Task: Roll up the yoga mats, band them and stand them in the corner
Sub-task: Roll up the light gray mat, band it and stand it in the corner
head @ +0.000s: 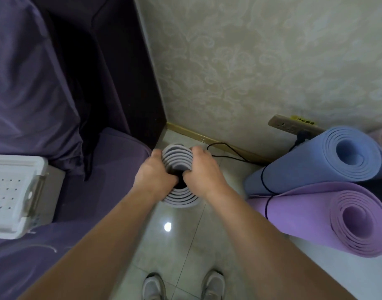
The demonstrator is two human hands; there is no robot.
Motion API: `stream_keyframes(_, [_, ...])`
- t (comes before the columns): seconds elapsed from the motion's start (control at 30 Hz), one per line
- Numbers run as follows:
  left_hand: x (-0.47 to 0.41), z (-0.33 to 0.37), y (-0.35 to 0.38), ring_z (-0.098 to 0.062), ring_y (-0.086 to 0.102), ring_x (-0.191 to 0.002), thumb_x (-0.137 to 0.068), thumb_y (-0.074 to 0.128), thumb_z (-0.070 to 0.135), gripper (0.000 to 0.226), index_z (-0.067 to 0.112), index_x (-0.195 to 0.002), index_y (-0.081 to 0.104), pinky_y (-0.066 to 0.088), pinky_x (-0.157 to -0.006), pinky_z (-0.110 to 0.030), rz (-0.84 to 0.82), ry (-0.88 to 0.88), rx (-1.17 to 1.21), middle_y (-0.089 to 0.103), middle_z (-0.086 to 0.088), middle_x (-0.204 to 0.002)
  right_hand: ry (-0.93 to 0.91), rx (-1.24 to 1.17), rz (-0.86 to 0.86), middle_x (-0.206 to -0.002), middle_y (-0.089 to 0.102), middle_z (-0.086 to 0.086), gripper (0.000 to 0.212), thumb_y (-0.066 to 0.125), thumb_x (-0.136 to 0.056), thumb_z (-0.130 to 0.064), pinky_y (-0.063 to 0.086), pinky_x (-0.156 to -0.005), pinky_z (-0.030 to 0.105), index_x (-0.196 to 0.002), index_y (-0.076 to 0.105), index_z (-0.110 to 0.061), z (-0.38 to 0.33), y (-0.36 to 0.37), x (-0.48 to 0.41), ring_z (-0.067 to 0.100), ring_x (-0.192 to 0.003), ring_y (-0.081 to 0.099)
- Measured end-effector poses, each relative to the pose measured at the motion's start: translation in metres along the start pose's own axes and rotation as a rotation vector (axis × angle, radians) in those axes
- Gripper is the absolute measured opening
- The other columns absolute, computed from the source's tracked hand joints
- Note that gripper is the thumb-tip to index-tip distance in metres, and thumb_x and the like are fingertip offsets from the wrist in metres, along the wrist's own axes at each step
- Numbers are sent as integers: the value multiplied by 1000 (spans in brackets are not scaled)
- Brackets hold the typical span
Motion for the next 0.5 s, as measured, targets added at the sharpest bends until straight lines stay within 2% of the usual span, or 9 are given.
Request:
stream_keyframes(0.1, [-9,-5,-10,-14,54,-86,-78,78,28,58,27,-129,51,44,-70,-26,16,45,44,55,9,-93,-101,40,-79,-117,53,5,43,64,-87,-16,52,-75,36,-127,48,-16,-4,5,-5,26,-100,59])
stream_keyframes(0.17, [-11,-14,-15,-9,53,-83,-80,78,29,50,28,-125,56,40,-64,-19,13,97,18,56,13,-91,-132,-28,-124,-119,56,0,46,64,-87,-28,54,-83,39,-131,49,-23,2,7,-5,22,-102,60])
stream_keyframes(0.23, [-17,-26,-24,-12,56,-88,-81,79,31,43,25,-119,60,44,-71,-23,51,91,23,59,10,-93,-93,-406,-224,-124,61,-8,43,58,-89,-41,51,-93,36,-131,55,-33,14,6,-3,13,-112,60])
stream_keyframes(0.3, [-30,-35,-39,-20,61,-94,-81,80,36,36,25,-110,60,49,-80,-32,110,38,39,64,5,-96,-5,-740,-176,-127,64,-12,33,49,-93,-46,48,-98,33,-121,64,-37,41,14,-5,7,-119,58])
stream_keyframes(0.37, [-44,-34,-54,-28,64,-93,-80,80,41,35,22,-100,58,56,-82,-42,151,-28,5,67,-2,-97,95,-614,-104,-126,64,-12,23,50,-98,-43,45,-97,32,-112,66,-36,79,38,-11,10,-121,57])
stream_keyframes(0.43, [-56,-23,-66,-30,67,-82,-78,80,45,37,19,-92,57,61,-74,-48,122,-61,-37,67,-5,-91,118,-264,-192,-140,56,-5,34,53,-98,-36,40,-106,33,-129,63,-26,121,76,-13,16,-129,53])
stream_keyframes(0.5, [-63,-12,-71,-29,70,-72,-77,81,46,35,21,-87,58,62,-68,-47,90,-59,-61,67,-5,-86,105,44,-330,-151,44,-1,42,50,-100,-25,35,-112,30,-142,54,-18,158,116,-16,19,-136,46])
Point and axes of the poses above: each hand's wrist, its own x-axis away from the middle knuckle, its own y-axis out of the palm, z = x × y, the point moved 2 cm from there along -x, towards the middle knuckle
